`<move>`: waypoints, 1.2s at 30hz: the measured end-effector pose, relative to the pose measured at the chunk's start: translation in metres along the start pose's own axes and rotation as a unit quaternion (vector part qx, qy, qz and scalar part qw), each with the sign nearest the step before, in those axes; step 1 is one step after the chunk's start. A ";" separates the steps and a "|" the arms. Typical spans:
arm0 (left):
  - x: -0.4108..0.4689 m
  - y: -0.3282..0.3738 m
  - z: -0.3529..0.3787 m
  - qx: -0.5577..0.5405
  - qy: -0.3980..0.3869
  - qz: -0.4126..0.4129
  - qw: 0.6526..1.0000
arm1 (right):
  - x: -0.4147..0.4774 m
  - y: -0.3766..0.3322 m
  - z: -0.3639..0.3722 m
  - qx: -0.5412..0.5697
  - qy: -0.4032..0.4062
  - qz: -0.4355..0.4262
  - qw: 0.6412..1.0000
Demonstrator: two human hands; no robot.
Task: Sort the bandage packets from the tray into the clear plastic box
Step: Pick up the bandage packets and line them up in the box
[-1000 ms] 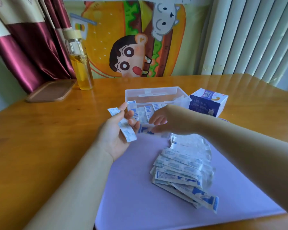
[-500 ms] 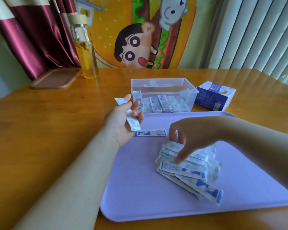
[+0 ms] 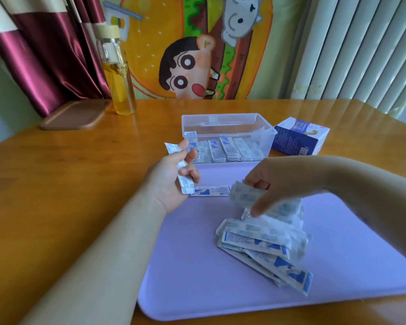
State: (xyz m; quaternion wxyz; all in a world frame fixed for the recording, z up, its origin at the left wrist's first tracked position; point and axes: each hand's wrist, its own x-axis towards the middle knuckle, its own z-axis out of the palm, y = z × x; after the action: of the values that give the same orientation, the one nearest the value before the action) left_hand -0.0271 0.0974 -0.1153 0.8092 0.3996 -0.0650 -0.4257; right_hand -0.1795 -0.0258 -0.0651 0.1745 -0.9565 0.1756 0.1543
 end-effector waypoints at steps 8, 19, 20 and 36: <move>-0.001 -0.001 0.000 0.004 0.010 -0.004 1.000 | 0.000 -0.015 0.020 -0.091 -0.051 0.005 0.994; -0.001 -0.002 0.000 0.019 0.013 -0.015 1.000 | -0.001 -0.011 0.023 -0.054 0.002 0.008 0.999; -0.001 -0.002 0.000 0.019 0.015 -0.016 1.000 | -0.001 -0.011 0.023 -0.053 0.004 0.008 0.999; -0.008 -0.018 0.004 0.157 -0.069 -0.066 0.983 | 0.040 -0.029 0.018 0.483 0.166 0.018 0.859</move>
State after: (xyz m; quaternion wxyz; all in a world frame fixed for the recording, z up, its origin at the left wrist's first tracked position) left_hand -0.0456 0.0953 -0.1231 0.7004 0.4942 -0.1604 -0.4893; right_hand -0.1370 -0.0049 -0.0870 0.5802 -0.7600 0.2722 -0.1079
